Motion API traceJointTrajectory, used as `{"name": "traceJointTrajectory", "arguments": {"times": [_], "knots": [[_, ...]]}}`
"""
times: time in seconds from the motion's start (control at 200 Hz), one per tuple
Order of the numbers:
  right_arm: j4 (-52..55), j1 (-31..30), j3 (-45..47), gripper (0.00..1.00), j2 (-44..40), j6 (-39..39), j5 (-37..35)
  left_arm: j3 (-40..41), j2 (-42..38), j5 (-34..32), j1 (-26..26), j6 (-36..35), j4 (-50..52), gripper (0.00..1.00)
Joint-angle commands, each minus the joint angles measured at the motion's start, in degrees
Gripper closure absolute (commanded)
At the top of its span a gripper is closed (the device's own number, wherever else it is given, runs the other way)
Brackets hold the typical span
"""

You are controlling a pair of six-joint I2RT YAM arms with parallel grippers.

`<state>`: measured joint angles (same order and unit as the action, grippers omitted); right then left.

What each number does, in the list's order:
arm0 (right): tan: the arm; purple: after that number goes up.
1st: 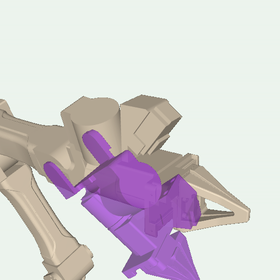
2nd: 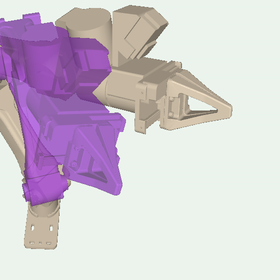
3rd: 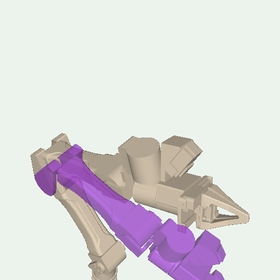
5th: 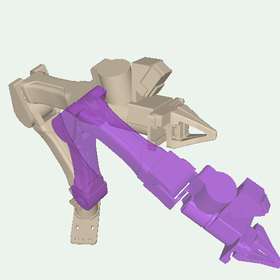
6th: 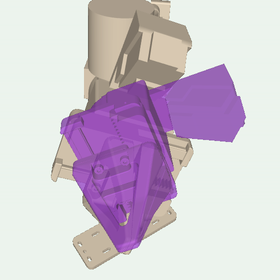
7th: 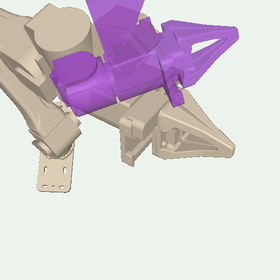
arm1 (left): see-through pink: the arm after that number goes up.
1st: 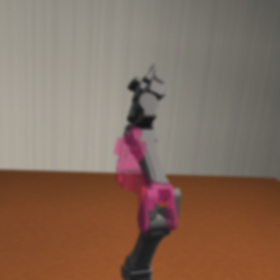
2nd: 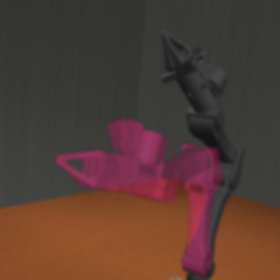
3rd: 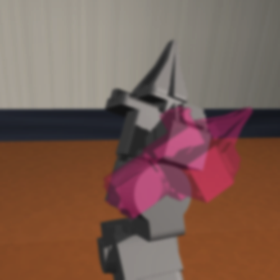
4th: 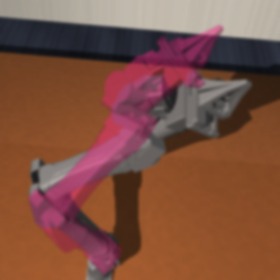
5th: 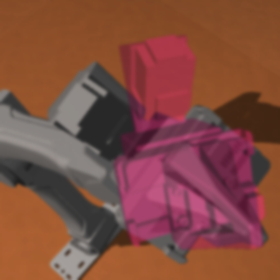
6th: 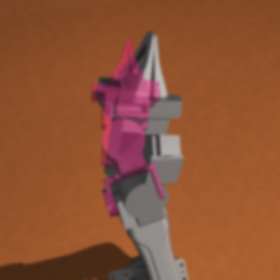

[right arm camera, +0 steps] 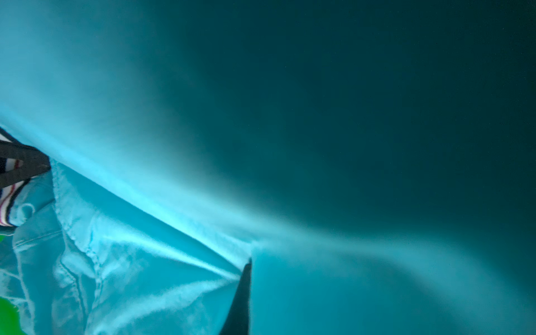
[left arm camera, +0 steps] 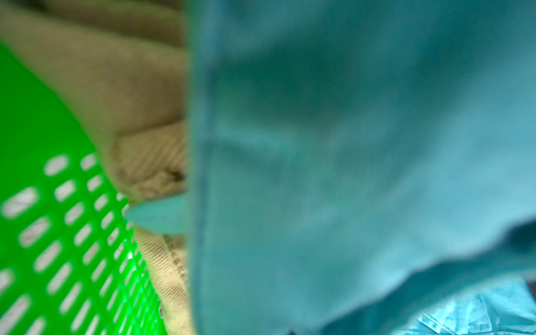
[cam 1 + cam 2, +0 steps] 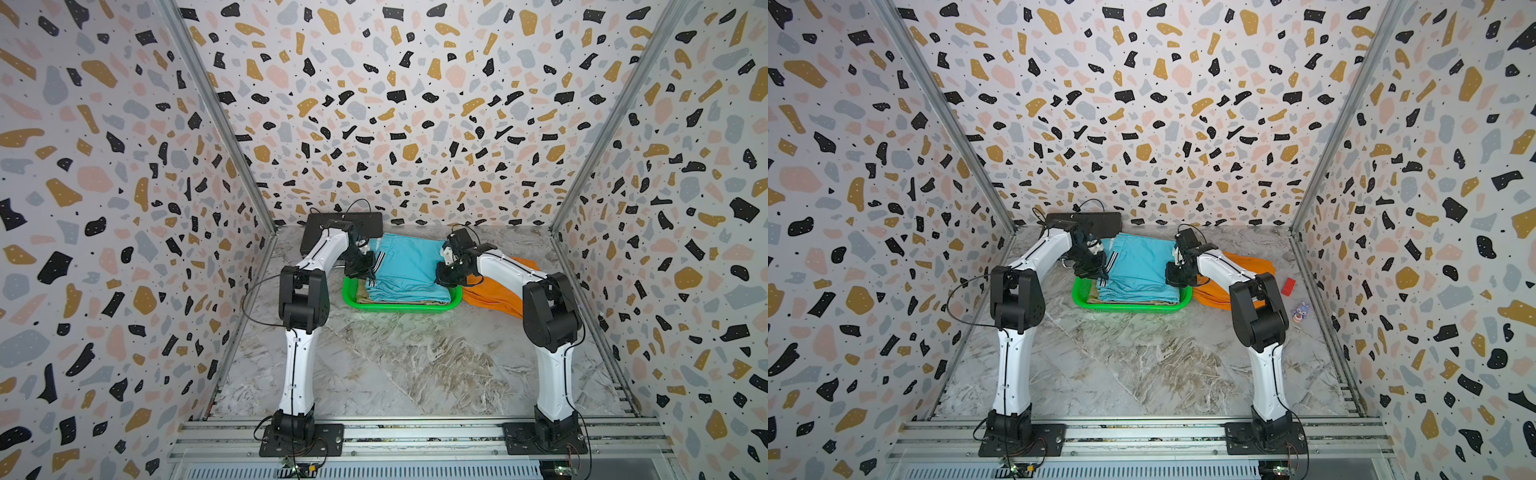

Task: Put the folded long pants in the basket
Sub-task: Place the long pant in the basket.

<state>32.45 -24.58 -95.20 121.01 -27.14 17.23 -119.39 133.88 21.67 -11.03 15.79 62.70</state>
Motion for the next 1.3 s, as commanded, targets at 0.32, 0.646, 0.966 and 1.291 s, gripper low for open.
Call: {"name": "traceJointTrajectory", "arguments": {"times": [0.32,0.646,0.966,1.291], "knots": [[4.4,0.1,3.1,0.18,-17.9,0.8,-3.9,9.2,-23.6,-3.6,1.0,4.6,-2.5,0.20],[0.9,9.1,30.5,0.01,-46.4,-14.7,-13.4,35.2,-54.6,7.8,0.9,12.7,-13.3,0.00],[-9.4,17.3,48.1,0.02,-48.7,-29.7,-8.4,57.5,-76.2,13.3,0.8,20.8,-20.1,0.00],[-28.1,18.8,47.4,0.08,-29.6,-36.0,-7.6,64.7,-81.8,13.6,0.8,23.3,-20.1,0.00]]}}
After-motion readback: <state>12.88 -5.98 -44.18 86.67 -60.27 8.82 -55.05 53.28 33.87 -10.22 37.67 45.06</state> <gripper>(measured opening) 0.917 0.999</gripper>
